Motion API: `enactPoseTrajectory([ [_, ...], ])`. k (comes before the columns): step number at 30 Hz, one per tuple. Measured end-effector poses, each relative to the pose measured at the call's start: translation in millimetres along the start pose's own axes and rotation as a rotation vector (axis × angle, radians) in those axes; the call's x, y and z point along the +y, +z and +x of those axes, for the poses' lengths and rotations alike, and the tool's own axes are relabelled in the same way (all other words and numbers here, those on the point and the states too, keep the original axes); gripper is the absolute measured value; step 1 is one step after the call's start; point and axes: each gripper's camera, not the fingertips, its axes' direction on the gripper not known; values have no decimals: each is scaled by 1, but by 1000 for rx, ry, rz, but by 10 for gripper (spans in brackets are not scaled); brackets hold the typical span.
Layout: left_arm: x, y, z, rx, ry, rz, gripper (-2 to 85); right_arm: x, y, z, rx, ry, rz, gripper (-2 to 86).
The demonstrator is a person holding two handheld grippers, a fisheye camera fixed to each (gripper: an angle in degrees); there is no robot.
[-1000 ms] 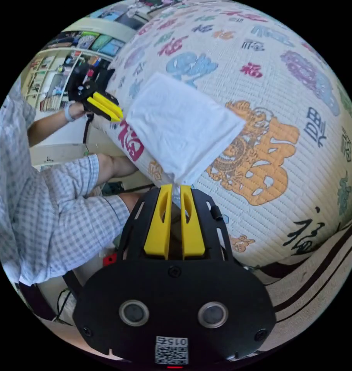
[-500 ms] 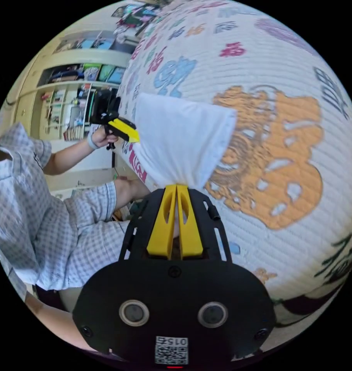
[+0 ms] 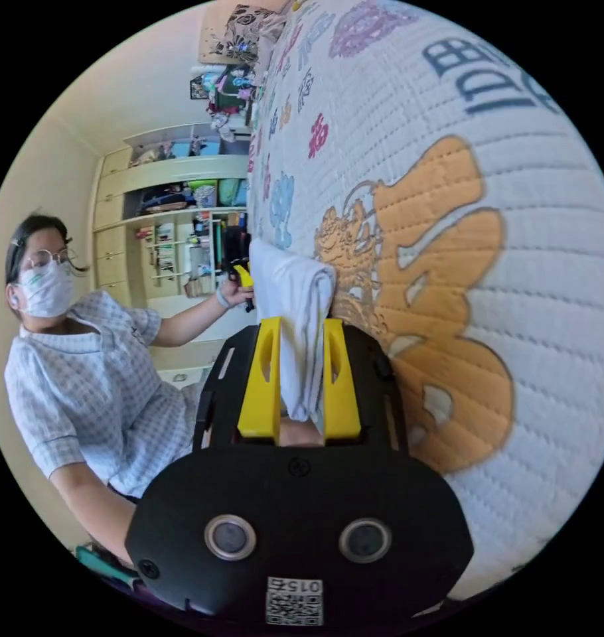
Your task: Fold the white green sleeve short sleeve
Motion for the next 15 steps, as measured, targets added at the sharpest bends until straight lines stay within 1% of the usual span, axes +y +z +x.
enactPoseTrajectory([
  [1,-4,0,4,20,6,0,94,-11,18,2,-63,-4,-31,77],
  [2,-8,-4,7,67,-5,-9,81,-24,40,1,-82,-6,-94,63],
  [4,-10,-20,13,114,-24,-25,68,-44,71,-8,-43,-2,-180,43],
  [6,-8,-47,25,108,-44,-37,62,-62,93,-23,22,-12,-217,26],
  [7,-4,-74,36,95,-43,-33,61,-74,105,-35,31,-4,-207,19],
  [9,8,-127,57,106,-33,6,60,-95,129,-61,-27,-34,-165,14],
  [11,32,-217,90,106,-41,44,59,-133,183,-107,-84,-101,-143,10],
  [12,40,-242,100,86,-36,49,59,-144,201,-119,-93,-123,-148,9],
  [14,78,-349,140,-39,-47,60,59,-195,284,-166,-137,-211,-185,8],
  [15,89,-376,148,-73,-61,64,59,-208,308,-177,-153,-230,-189,8],
])
